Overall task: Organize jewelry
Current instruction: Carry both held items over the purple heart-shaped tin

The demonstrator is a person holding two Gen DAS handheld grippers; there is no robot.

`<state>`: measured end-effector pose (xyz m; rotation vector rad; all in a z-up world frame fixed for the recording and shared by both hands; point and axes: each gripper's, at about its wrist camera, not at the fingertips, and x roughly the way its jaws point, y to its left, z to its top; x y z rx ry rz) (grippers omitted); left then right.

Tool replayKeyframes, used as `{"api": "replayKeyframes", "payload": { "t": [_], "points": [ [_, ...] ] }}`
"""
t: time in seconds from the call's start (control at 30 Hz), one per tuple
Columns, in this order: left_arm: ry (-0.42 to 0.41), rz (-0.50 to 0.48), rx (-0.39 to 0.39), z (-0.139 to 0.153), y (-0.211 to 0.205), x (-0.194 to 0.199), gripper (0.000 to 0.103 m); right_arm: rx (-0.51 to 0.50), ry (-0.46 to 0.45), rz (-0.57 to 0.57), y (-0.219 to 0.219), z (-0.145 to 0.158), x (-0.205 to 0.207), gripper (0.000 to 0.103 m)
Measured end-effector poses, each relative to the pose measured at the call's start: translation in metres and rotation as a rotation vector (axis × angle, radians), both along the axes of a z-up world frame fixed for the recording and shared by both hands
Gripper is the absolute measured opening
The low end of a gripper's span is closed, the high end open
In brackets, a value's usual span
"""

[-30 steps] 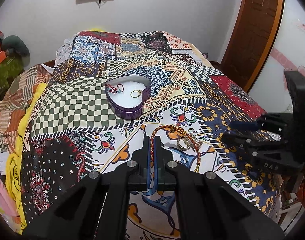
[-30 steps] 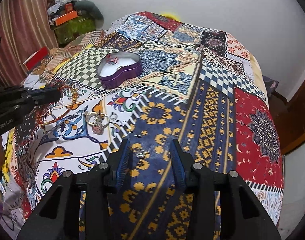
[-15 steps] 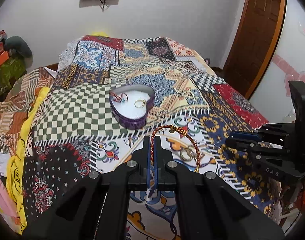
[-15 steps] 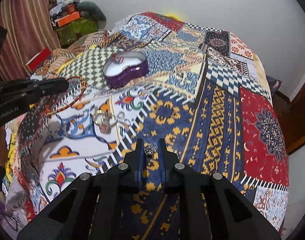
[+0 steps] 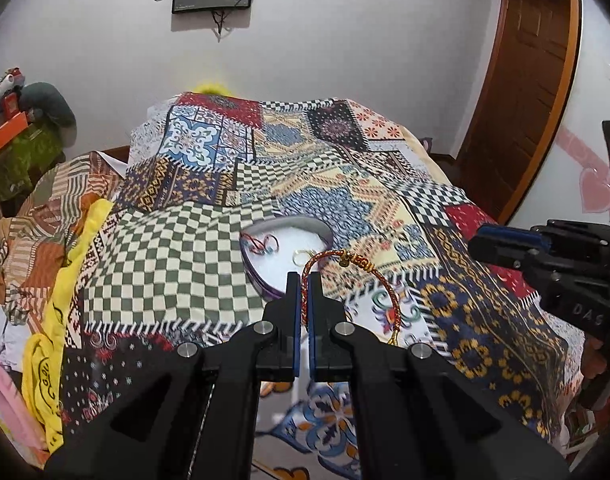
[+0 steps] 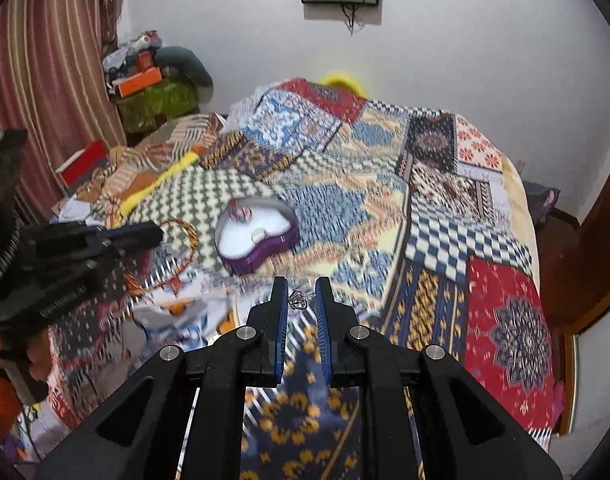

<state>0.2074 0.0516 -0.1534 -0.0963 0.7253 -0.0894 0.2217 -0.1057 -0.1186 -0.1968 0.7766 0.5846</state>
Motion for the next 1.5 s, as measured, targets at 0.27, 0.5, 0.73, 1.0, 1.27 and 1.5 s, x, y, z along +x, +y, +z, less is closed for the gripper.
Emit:
{"api": "replayKeyframes", "payload": {
  "t": [0.27,0.5,0.73,1.0,1.27,1.5],
  "points": [
    [-0.011,0.032,0.011,0.001,0.014,0.025,0.001,0.034,-0.028,0.02,0.025,0.012,0.021,0.012],
    [-0.004,0.054,0.019,-0.004,0.027,0.055,0.001,0.052,-0.01,0.037,0.045,0.009,0.047,0.012],
    [0.036,0.049,0.029,-0.023,0.03,0.082,0.001,0.051,0.047,0.052,0.06,-0.005,0.071,0.012],
    [0.098,0.037,0.044,-0.049,0.025,0.106,0.001,0.023,0.138,0.073,0.074,-0.029,0.095,0.012],
    [0.133,0.034,0.036,-0.065,0.025,0.121,0.001,-0.009,0.217,0.098,0.086,-0.05,0.106,0.012],
    [0.147,0.025,0.024,-0.071,0.027,0.122,0.001,-0.014,0.286,0.087,0.089,-0.064,0.117,0.012]
  ]
}}
